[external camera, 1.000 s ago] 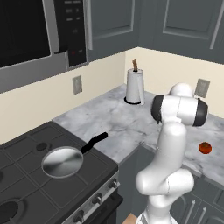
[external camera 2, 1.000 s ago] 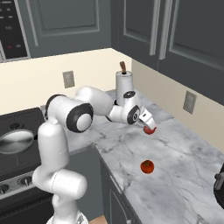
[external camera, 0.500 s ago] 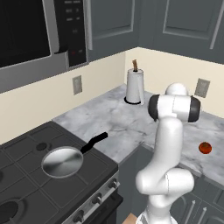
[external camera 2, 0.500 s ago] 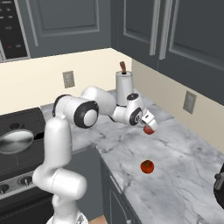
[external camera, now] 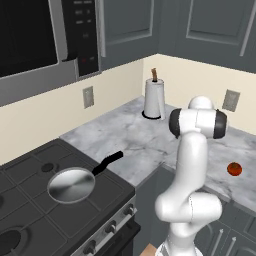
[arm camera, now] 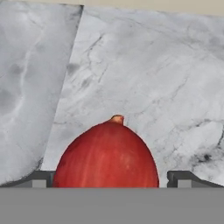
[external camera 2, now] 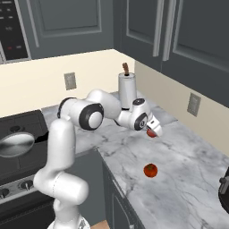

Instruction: Place the pan on the front right burner on the stove. Then place the tomato and the onion in the pan and turn on the front right burner.

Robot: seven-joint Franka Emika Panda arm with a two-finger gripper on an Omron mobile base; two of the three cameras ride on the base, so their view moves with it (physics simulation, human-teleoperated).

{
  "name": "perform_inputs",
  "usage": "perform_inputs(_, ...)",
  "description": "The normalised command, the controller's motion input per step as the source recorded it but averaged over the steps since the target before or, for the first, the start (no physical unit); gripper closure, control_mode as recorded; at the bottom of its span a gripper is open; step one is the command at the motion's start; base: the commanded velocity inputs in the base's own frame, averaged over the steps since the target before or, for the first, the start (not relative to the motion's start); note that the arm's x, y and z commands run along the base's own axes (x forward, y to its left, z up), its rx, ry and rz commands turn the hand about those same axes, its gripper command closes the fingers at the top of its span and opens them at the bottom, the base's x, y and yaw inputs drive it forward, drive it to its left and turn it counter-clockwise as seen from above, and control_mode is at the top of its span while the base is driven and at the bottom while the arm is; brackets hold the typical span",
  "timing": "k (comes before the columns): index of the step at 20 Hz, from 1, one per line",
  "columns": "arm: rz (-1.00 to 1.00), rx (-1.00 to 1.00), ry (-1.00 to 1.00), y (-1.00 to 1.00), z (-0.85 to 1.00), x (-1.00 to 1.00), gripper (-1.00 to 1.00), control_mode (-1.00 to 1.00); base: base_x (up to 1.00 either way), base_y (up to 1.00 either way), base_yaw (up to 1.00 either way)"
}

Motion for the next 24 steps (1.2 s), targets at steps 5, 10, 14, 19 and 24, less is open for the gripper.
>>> perform_inputs(5,-0.03,0.01,0.0,0.0,-0.14,0.0,1.0,-1.0,0.0,0.0,0.0)
perform_inputs(10,-0.04,0.0,0.0,0.0,-0.01,0.0,1.0,-1.0,0.0,0.0,0.0)
perform_inputs(14,-0.01,0.0,-0.1,0.02,0.31,-0.17,1.0,-1.0,0.0,0.0,0.0)
perform_inputs(19,0.0,0.0,-0.15,0.19,0.56,-0.3,1.0,-1.0,0.0,0.0,0.0)
perform_inputs(24,0.0,0.0,-0.08,0.3,0.58,-0.39,1.0,-1.0,0.0,0.0,0.0)
